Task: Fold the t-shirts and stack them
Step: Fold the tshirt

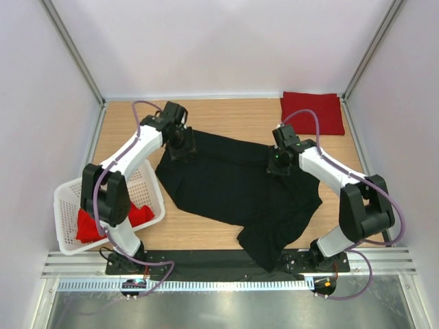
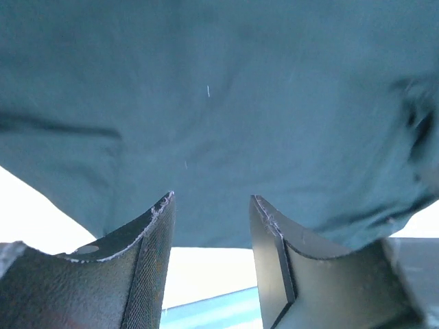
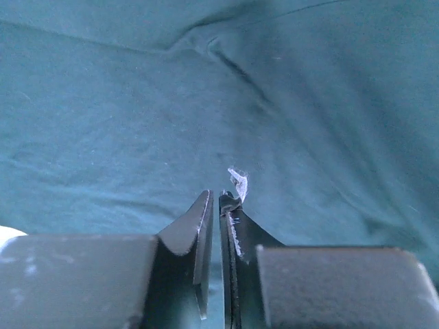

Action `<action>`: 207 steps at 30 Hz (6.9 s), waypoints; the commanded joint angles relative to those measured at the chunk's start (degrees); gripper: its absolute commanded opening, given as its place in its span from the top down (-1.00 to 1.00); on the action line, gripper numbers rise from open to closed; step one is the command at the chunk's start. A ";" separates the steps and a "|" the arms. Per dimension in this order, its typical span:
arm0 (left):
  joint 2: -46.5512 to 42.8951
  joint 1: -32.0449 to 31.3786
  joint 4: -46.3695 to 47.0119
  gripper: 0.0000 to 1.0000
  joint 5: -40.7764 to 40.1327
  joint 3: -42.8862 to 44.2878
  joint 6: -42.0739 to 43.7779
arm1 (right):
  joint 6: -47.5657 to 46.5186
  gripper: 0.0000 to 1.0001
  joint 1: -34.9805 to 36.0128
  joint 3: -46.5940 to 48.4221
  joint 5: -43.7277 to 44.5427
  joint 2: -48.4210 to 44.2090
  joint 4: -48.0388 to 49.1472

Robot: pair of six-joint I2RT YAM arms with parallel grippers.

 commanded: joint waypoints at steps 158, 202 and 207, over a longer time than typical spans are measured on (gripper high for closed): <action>12.43 -3.48 5.80 0.14 16.04 8.46 3.22 | 6.55 0.06 -23.55 9.61 7.64 8.21 -7.08; 19.02 -11.56 -13.90 -0.04 -17.54 12.34 2.79 | -1.09 -0.18 -9.16 21.15 16.53 7.56 -10.33; 19.90 -11.74 -10.47 0.05 -17.81 10.66 2.00 | -0.65 -0.14 0.08 11.83 15.81 -2.56 -11.82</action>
